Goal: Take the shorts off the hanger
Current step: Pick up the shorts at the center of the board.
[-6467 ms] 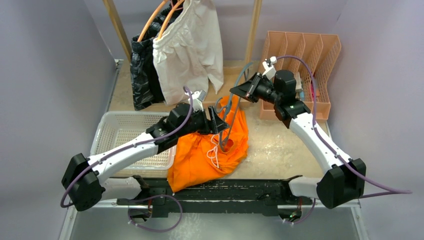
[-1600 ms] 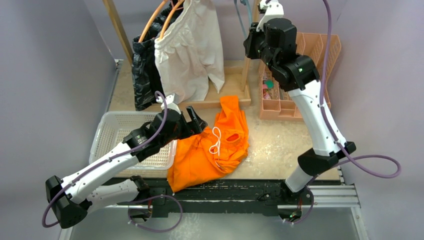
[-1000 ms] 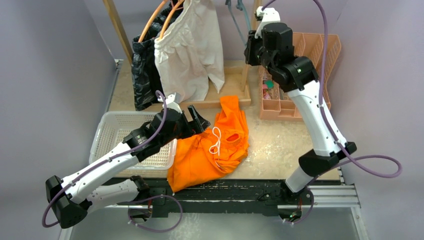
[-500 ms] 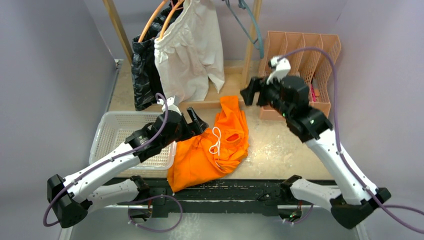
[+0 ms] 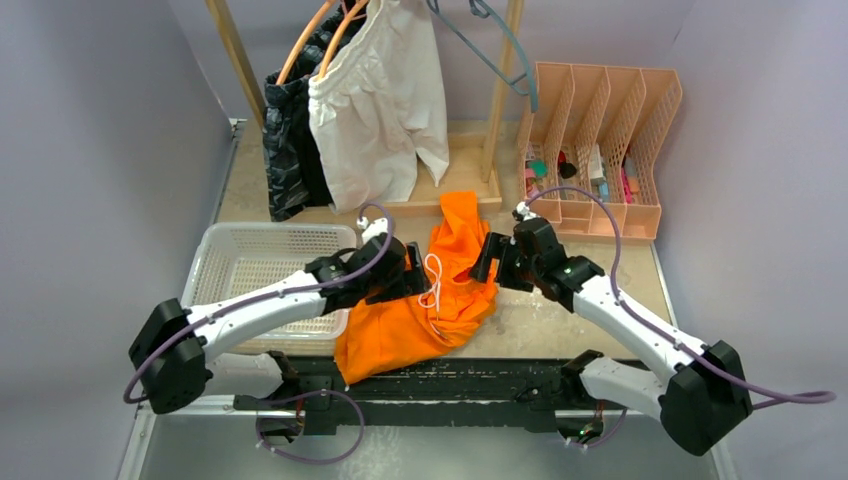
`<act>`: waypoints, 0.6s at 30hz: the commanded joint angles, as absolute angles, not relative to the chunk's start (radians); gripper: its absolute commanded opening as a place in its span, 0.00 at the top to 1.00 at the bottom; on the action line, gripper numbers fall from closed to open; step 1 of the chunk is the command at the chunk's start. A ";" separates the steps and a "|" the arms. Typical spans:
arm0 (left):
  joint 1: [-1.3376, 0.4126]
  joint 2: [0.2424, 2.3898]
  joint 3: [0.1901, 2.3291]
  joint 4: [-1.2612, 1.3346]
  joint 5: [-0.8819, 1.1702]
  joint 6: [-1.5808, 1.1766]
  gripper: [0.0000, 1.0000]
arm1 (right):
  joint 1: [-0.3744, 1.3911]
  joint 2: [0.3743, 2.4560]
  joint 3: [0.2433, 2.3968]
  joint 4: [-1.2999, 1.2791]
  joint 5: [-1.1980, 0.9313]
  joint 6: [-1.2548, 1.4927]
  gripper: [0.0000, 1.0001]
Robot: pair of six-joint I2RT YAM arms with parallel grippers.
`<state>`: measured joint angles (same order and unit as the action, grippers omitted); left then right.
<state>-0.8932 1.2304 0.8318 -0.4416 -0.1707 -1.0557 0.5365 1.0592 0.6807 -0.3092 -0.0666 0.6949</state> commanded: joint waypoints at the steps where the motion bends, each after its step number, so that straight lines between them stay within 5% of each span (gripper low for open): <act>1: -0.962 1.290 0.868 -0.380 -0.196 -1.069 0.10 | 0.536 1.098 0.765 -0.316 0.100 0.768 0.13; 10: -1.000 1.430 0.869 -0.130 -0.294 -1.229 0.06 | 0.536 1.014 0.755 -0.469 0.353 0.960 0.12; 18: -1.047 1.856 1.209 -0.447 -0.364 -1.121 0.06 | 0.536 0.759 0.685 -0.503 0.478 1.041 0.12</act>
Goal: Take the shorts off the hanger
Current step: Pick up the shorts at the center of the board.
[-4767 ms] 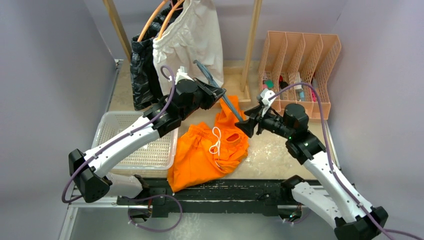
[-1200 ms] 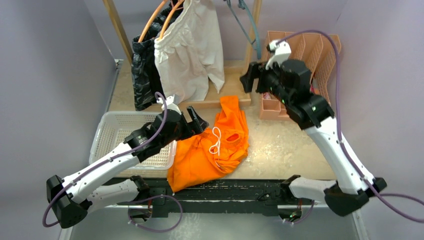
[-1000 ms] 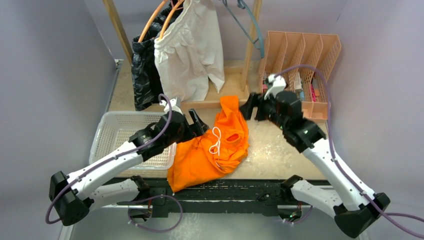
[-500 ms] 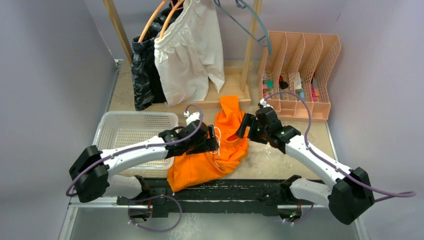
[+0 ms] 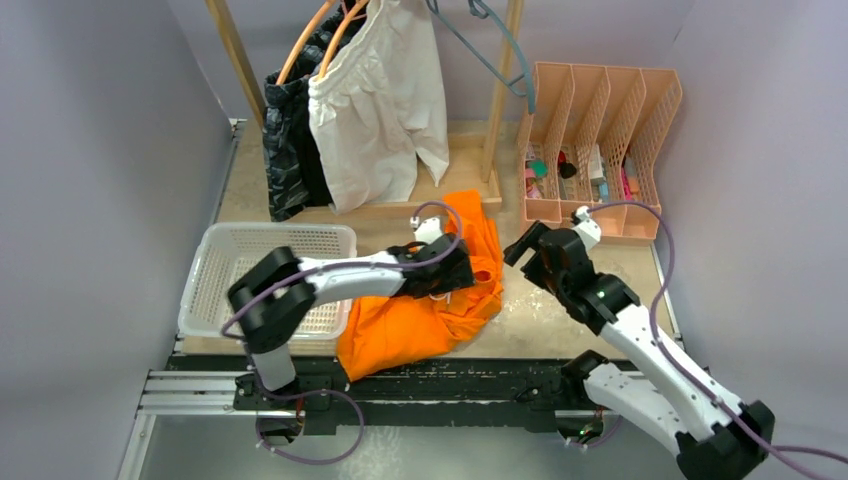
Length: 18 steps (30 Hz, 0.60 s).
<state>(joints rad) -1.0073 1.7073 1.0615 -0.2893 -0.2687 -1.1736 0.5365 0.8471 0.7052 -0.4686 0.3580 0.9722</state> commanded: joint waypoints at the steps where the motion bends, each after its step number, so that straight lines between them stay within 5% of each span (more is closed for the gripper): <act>1: -1.058 1.899 1.234 -0.492 -0.398 -1.117 0.06 | 0.536 0.737 0.685 -0.511 0.493 1.042 0.12; 7: -1.102 2.029 1.170 -0.511 -0.424 -1.122 0.13 | 0.536 0.652 0.687 -0.595 0.577 1.102 0.11; 10: -1.129 2.050 1.093 -0.461 -0.402 -1.138 0.27 | 0.536 0.640 0.677 -0.592 0.600 1.103 0.11; 18: -1.184 1.967 0.985 -0.396 -0.444 -1.168 0.86 | 0.536 0.670 0.687 -0.575 0.603 1.094 0.11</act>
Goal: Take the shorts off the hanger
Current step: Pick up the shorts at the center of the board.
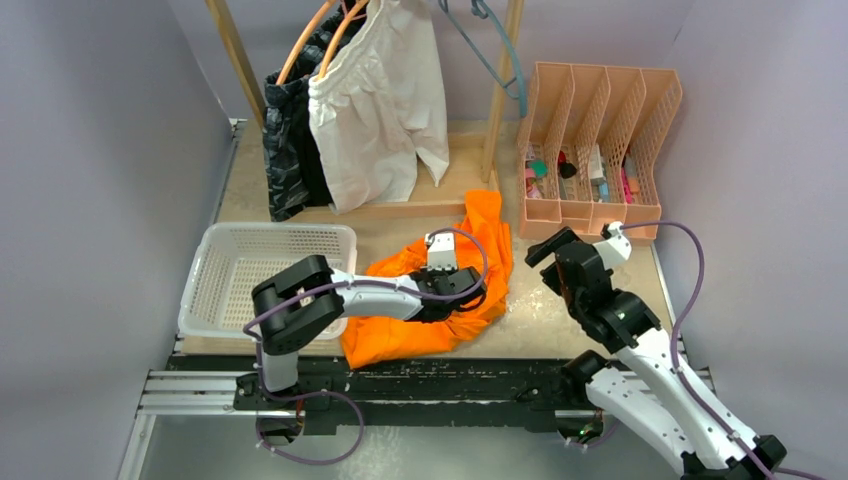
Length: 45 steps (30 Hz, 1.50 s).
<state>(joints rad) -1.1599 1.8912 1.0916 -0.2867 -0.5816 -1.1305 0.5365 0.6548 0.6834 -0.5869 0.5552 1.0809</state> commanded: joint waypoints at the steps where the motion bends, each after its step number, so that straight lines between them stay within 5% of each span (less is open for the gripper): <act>1: -1.186 1.941 0.995 -0.403 -0.462 -1.154 0.97 | 0.537 0.674 0.688 -0.573 0.602 1.091 0.12; 10: -1.221 1.710 1.266 -0.605 -0.703 -0.975 1.00 | 0.536 0.684 0.687 -0.553 0.591 1.074 0.12; 21: -1.220 1.400 1.245 -0.510 -0.703 -0.888 1.00 | 0.536 0.671 0.689 -0.519 0.554 1.048 0.09; 26: -1.216 1.392 1.255 -0.501 -0.655 -0.841 1.00 | 0.537 0.657 0.660 -0.248 0.255 0.721 0.09; 27: -1.213 1.412 1.256 -0.516 -0.637 -0.838 0.97 | 0.537 0.668 0.670 -0.271 0.260 0.748 0.09; 29: -1.199 1.469 1.245 -0.517 -0.577 -0.837 0.59 | 0.535 0.712 0.696 -0.375 0.340 0.849 0.08; 32: -1.186 1.577 1.226 -0.408 -0.417 -0.804 0.23 | 0.537 0.748 0.723 -0.494 0.459 0.925 0.06; 38: -1.187 1.815 1.321 -0.316 -0.304 -0.778 0.15 | 0.537 0.735 0.808 -0.774 0.695 1.139 0.00; 45: -1.191 1.901 1.218 -0.228 -0.282 -0.842 0.14 | 0.536 0.638 0.808 -0.764 0.735 1.140 0.00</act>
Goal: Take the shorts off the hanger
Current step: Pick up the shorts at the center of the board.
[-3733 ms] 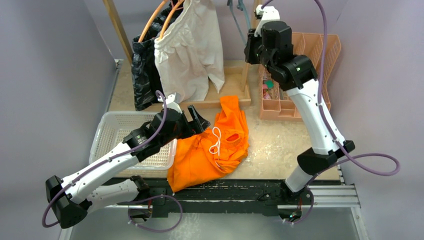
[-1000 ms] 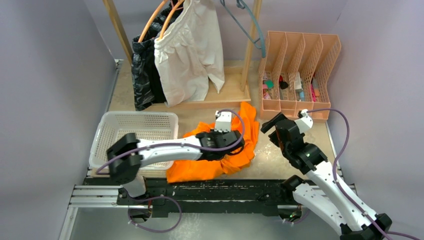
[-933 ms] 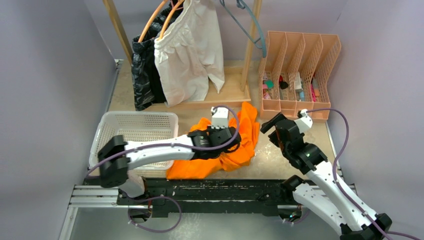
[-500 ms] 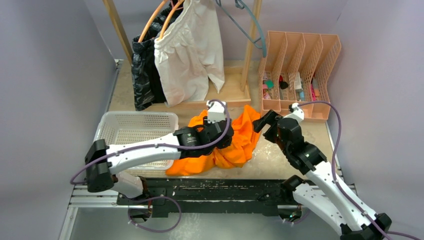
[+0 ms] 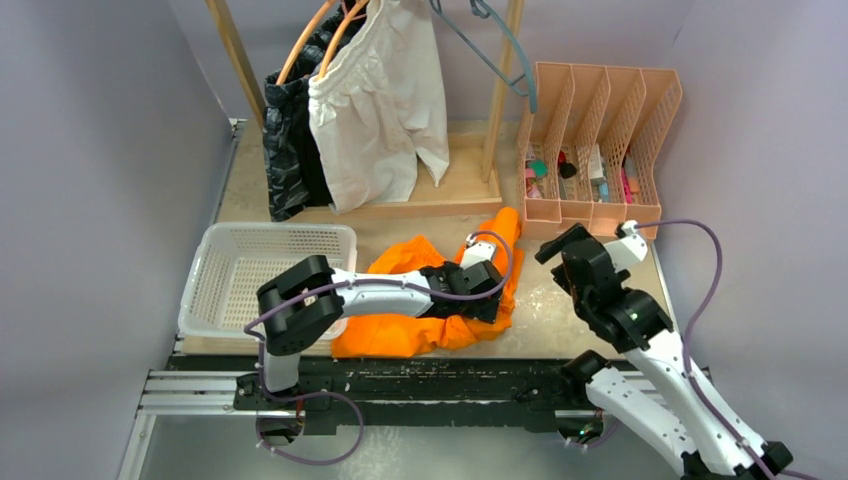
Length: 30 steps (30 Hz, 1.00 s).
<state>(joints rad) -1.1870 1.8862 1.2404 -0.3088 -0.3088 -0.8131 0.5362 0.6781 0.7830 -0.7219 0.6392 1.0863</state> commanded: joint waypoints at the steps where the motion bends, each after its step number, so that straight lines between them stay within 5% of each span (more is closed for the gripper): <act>1: -1.194 1.917 1.211 -0.243 -0.289 -0.843 0.14 | 0.537 0.626 0.799 -0.755 0.735 1.142 0.01; 9: -1.248 2.011 1.185 -0.434 -0.403 -0.905 0.18 | 0.537 0.585 0.763 -0.720 0.748 1.174 0.00; 22: -1.329 1.820 1.161 -0.382 -0.628 -0.868 1.00 | 0.537 0.617 0.822 -0.708 0.736 1.123 0.01; 30: -1.327 1.529 1.236 -0.406 -0.839 -0.709 1.00 | 0.537 0.565 0.797 -0.733 0.761 1.188 0.00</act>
<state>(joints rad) -1.3319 1.6974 1.1641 -0.4301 -0.6994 -0.8116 0.5365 0.5858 0.7734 -0.7307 0.7036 1.1553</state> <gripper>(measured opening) 0.050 0.994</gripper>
